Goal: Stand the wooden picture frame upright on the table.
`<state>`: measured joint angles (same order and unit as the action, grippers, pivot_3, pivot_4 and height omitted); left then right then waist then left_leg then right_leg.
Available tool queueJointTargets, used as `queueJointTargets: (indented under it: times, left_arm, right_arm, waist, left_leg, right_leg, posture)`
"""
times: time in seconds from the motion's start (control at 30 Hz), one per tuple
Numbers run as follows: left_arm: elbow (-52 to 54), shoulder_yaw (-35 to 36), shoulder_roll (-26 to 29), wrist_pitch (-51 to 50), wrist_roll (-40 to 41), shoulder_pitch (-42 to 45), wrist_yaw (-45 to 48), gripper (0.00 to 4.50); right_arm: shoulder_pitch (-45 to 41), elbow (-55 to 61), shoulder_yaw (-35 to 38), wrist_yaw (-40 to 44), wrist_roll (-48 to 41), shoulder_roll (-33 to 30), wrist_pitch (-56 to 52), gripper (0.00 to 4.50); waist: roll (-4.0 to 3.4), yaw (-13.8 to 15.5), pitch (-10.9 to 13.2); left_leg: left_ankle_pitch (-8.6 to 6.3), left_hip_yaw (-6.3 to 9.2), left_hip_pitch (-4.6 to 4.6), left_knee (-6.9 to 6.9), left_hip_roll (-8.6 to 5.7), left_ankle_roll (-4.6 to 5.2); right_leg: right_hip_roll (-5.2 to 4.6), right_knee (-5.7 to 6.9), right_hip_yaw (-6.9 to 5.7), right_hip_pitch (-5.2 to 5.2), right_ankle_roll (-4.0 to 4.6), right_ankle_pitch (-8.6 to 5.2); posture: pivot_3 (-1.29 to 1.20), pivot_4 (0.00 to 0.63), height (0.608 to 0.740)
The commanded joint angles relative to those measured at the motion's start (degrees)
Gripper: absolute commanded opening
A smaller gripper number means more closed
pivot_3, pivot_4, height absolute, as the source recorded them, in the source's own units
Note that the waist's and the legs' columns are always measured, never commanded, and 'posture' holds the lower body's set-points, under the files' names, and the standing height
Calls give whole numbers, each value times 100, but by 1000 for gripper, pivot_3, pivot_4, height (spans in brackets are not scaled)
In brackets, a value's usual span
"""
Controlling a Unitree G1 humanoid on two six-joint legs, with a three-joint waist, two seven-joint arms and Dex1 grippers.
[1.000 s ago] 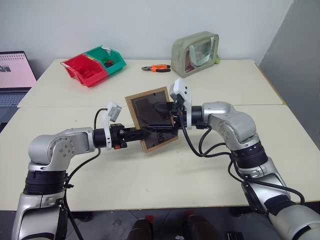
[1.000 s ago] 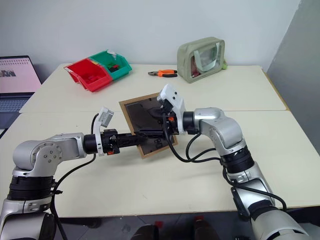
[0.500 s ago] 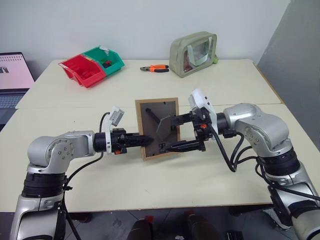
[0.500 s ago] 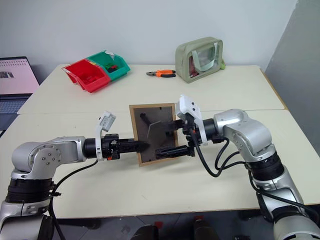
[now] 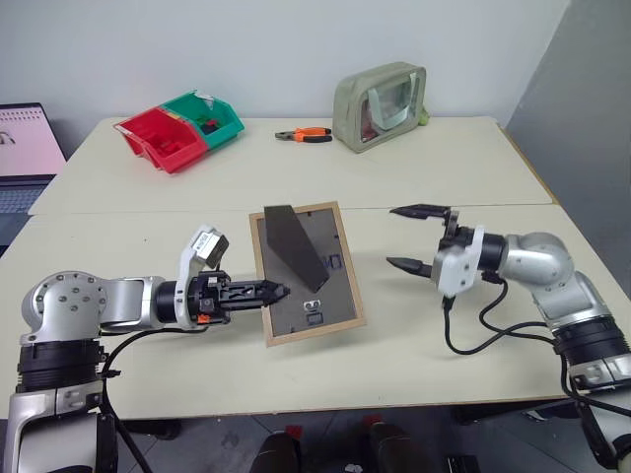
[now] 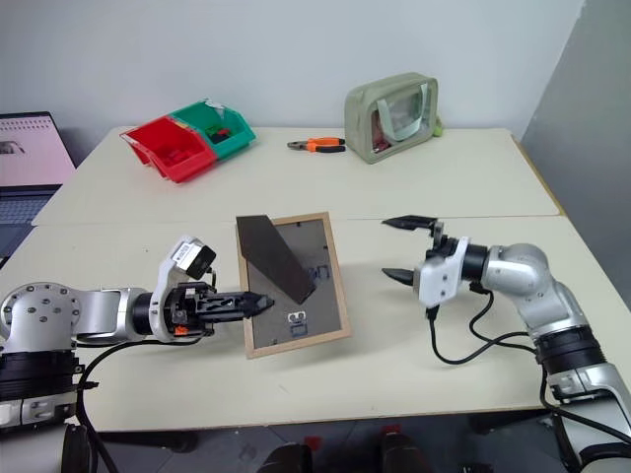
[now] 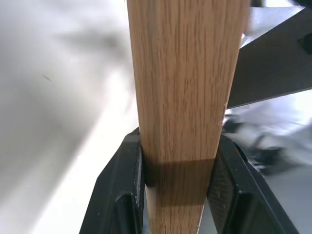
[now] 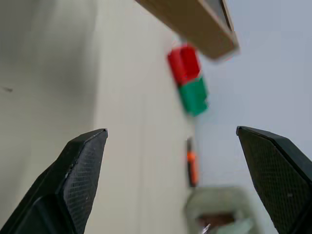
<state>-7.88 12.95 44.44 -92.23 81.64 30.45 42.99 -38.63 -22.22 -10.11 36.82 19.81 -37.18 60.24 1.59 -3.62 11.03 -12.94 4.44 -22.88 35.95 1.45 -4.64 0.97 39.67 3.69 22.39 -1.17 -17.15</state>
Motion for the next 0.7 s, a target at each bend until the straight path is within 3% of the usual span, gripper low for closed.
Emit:
queueJointTargets:
  times: [0.03, 0.2, 0.33, 0.43, 0.7]
  left_arm:
    - [-119, -304, 218, -27, 1147, 158, -468, 1333]
    - [-56, -625, 377, 110, 2045, 19, -1138, 1333]
    - [126, -923, 643, 502, 2802, -220, -1589, 1333]
    - [263, -1072, 790, 741, 3113, -359, -1767, 1333]
    - [504, -1185, 846, 991, 3136, -504, -1755, 1333]
  right_arm:
    - [-542, -634, 294, -1660, 1605, 287, 1297, 4469]
    - [-1052, -757, 244, -3183, 2848, 553, 1569, 4469]
    - [-1296, -856, -26, -3770, 3263, 484, 1846, 4469]
    - [-1406, -852, -213, -3983, 3397, 424, 2024, 3970]
    - [-1716, -899, -565, -4474, 3759, 416, 1999, 1938]
  waist:
    - [-1, -4, 0]
    - [0, 37, 0]
    - [0, 37, 0]
    - [1, 41, 0]
    - [0, 37, 0]
  left_leg:
    - [0, 1, 2, 1, 1, -1]
    - [13, 11, 3, 9, 1, -23]
    - [14, 13, 4, 9, 1, -24]
    - [12, 16, 4, 9, -2, -21]
    - [10, 16, 5, 11, -16, -15]
  right_leg:
    - [0, 7, 2, 1, 12, 7]
    - [-3, 26, 6, 5, 18, 4]
    - [-6, 29, 19, 4, 24, 1]
    - [-7, 29, 20, 2, 26, 0]
    - [-4, 32, 20, 1, 27, 0]
  posture:
    - [0, 150, 740]
    - [0, 150, 740]
    - [0, 150, 740]
    - [0, 150, 740]
    - [0, 150, 740]
